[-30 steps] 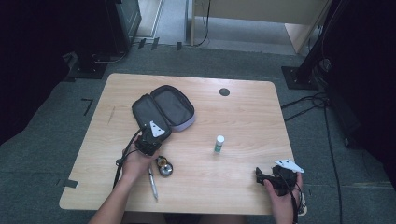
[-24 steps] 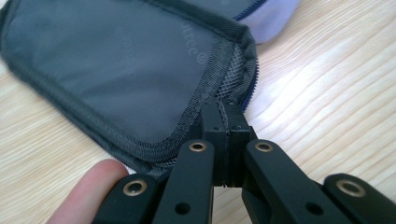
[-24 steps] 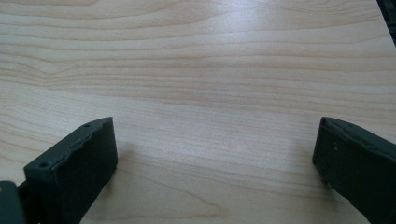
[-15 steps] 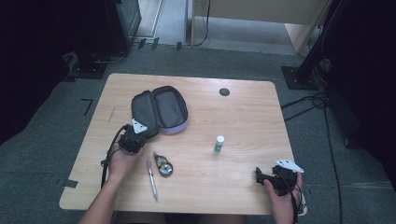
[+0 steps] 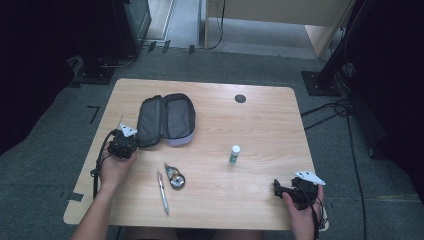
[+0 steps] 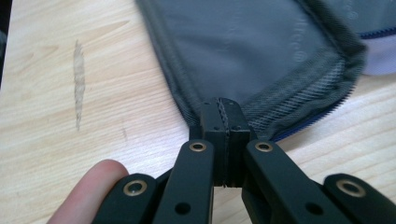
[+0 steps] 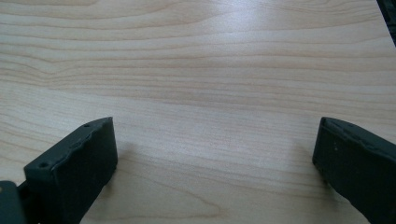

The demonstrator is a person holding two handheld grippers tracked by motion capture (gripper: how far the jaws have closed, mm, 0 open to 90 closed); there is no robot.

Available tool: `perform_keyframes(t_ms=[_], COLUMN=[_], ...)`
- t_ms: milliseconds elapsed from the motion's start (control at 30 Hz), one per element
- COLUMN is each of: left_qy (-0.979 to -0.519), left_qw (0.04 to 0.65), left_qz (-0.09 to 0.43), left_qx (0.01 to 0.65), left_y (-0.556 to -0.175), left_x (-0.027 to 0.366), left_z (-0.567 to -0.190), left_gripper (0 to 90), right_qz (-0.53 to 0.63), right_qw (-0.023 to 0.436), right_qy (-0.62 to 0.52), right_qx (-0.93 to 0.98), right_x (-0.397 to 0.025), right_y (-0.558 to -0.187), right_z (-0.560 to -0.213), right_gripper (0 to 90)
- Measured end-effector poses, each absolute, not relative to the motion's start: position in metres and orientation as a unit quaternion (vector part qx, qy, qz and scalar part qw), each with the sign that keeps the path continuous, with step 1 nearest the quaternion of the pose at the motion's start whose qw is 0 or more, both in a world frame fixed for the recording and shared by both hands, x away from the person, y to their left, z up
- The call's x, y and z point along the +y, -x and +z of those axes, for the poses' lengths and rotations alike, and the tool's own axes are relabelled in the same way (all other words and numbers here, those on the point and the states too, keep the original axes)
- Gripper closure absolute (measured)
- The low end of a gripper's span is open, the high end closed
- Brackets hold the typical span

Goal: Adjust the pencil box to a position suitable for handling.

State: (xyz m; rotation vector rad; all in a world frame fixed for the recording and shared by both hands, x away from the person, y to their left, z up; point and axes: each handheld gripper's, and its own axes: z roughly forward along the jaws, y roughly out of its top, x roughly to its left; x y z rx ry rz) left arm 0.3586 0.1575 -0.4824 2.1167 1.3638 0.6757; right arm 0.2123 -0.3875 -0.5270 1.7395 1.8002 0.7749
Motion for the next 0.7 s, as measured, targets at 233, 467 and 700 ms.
perform_keyframes(t_ms=[233,467,700], left_qy=[-0.781,-0.785,-0.772], left_qw=[0.319,0.345,0.354], left_qz=[0.235,0.195,0.175], left_qx=[0.484,0.476,0.499], left_y=[-0.344,-0.340,-0.345], left_x=[0.134,0.091,0.072], left_z=[-0.474,-0.473,-0.476], left_gripper=[88.4,76.8,68.1], right_qz=[0.286,0.286,0.286], right_qw=[0.258,0.258,0.258], right_qy=[-0.642,-0.641,-0.642], right_qx=[0.663,0.664,0.663], right_x=[-0.387,-0.388,-0.387], right_y=[-0.212,-0.212,-0.212], right_z=[-0.527,-0.527,-0.527], right_gripper=[0.0,0.0,0.0])
